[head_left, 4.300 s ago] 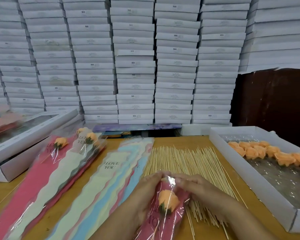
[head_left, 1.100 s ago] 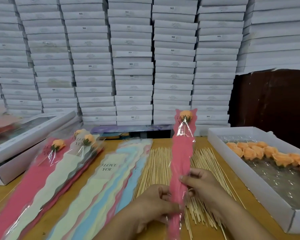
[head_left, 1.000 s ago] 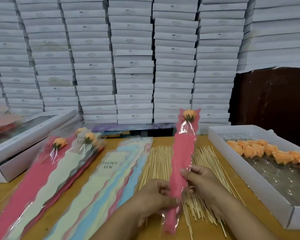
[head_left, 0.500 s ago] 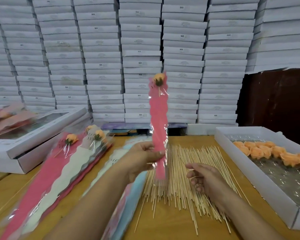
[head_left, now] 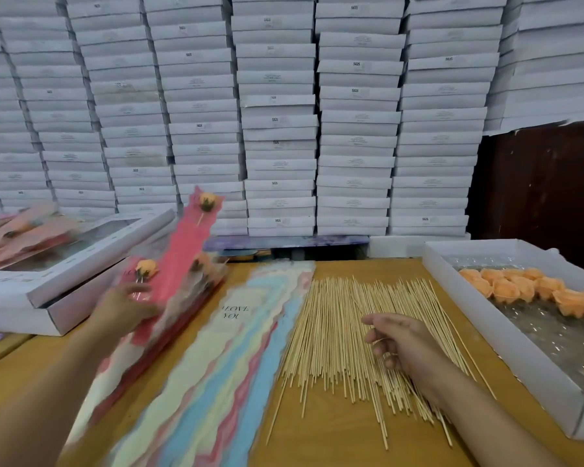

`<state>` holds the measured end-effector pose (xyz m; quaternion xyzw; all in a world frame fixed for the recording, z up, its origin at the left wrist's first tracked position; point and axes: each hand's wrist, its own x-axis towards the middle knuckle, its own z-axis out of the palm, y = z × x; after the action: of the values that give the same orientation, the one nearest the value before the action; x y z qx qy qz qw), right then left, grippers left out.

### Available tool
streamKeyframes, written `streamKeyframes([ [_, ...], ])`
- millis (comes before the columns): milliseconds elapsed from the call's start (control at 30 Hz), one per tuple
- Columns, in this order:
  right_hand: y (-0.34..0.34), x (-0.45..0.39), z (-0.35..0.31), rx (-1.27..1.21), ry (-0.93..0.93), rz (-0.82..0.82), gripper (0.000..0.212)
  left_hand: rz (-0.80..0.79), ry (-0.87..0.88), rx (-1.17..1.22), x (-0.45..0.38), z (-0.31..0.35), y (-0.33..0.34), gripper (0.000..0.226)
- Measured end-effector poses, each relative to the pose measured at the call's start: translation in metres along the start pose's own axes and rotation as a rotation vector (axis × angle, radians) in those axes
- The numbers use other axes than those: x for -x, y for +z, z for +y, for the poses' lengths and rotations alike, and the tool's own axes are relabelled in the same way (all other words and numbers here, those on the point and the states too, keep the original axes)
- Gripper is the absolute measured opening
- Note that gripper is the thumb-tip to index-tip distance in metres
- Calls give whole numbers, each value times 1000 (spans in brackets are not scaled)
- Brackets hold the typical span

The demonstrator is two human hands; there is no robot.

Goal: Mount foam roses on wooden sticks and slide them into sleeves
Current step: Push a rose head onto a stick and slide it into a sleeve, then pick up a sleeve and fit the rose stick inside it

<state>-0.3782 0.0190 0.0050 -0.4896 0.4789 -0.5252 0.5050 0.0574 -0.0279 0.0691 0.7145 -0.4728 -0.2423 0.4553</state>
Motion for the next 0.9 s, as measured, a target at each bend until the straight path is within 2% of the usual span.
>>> streamKeyframes([
  [200,-1,0,0,-1,0,-5,20,148,26,-364,8,-34,-8,55],
  [300,0,0,-1,6,1,-7,20,164,109,-670,10,-36,0,62],
  [400,-1,1,-2,5,-2,-8,20,92,98,-925,9,-37,7,43],
  [500,0,2,-3,-2,-4,-7,20,102,45,-916,12,-35,14,38],
  [567,0,2,-3,-3,-7,-2,20,194,118,-881,18,-30,22,37],
  [633,0,2,-5,-2,-15,6,21,222,233,-834,27,-21,34,40],
  [767,-1,3,-9,69,-60,79,21,68,374,-631,43,1,75,32],
  [900,-2,6,-11,70,-97,130,23,-187,449,-493,73,17,131,43],
])
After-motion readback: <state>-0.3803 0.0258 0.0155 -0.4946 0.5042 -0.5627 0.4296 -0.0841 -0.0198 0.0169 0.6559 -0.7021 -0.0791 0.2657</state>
